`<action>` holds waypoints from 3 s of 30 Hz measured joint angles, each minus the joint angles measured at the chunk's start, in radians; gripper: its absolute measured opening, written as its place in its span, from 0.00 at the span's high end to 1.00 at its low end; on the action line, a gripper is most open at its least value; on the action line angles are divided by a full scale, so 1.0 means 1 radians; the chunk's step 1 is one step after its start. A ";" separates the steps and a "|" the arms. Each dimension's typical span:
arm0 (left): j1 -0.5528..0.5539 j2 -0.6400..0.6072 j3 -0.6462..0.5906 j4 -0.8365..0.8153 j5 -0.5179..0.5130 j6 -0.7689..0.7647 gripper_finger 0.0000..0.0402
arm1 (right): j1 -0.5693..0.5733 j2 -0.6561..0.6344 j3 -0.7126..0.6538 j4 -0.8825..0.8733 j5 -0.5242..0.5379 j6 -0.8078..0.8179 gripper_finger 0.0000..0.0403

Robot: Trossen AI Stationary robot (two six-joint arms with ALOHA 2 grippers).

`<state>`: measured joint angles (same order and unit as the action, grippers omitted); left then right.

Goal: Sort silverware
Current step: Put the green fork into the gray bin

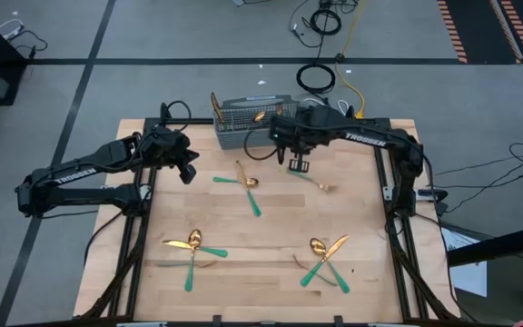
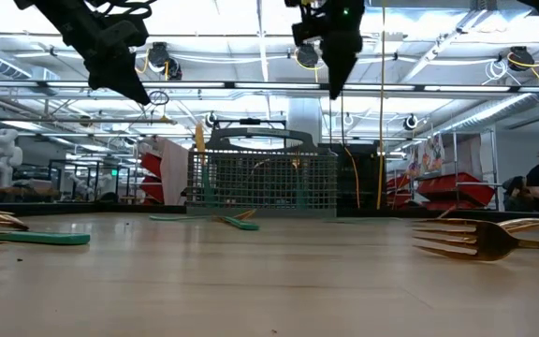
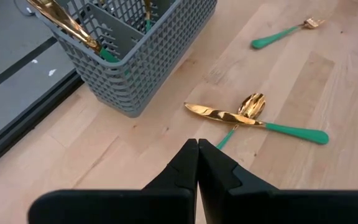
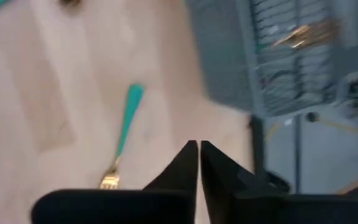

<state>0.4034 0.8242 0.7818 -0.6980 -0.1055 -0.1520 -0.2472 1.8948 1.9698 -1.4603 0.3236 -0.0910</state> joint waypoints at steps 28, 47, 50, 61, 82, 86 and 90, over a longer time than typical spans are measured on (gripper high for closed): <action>0.000 0.000 0.000 0.000 0.000 0.000 0.97 | -0.094 -0.093 -0.948 0.683 -0.330 0.179 0.45; 0.000 0.000 0.000 0.000 -0.005 0.002 0.97 | -0.041 -0.083 -0.699 0.306 -0.033 0.217 1.00; 0.000 0.000 0.000 0.000 -0.005 0.002 0.97 | -0.016 -0.080 -0.564 0.150 0.104 0.183 1.00; 0.000 0.000 0.000 -0.001 -0.005 0.000 0.97 | -0.064 -0.064 -0.169 0.146 0.685 -0.353 1.00; 0.000 0.000 0.000 0.000 -0.005 -0.026 0.97 | -0.126 0.107 -0.164 0.564 0.887 -1.255 1.00; 0.000 0.000 0.000 0.000 -0.005 -0.026 0.97 | -0.132 0.131 -0.164 0.558 0.871 -1.259 1.00; 0.000 0.000 0.000 0.000 -0.005 -0.026 0.97 | -0.130 0.169 -0.164 0.555 0.847 -1.263 1.00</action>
<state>0.4034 0.8246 0.7822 -0.6979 -0.1101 -0.1776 -0.3774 2.0636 1.8061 -0.9055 1.1708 -1.3537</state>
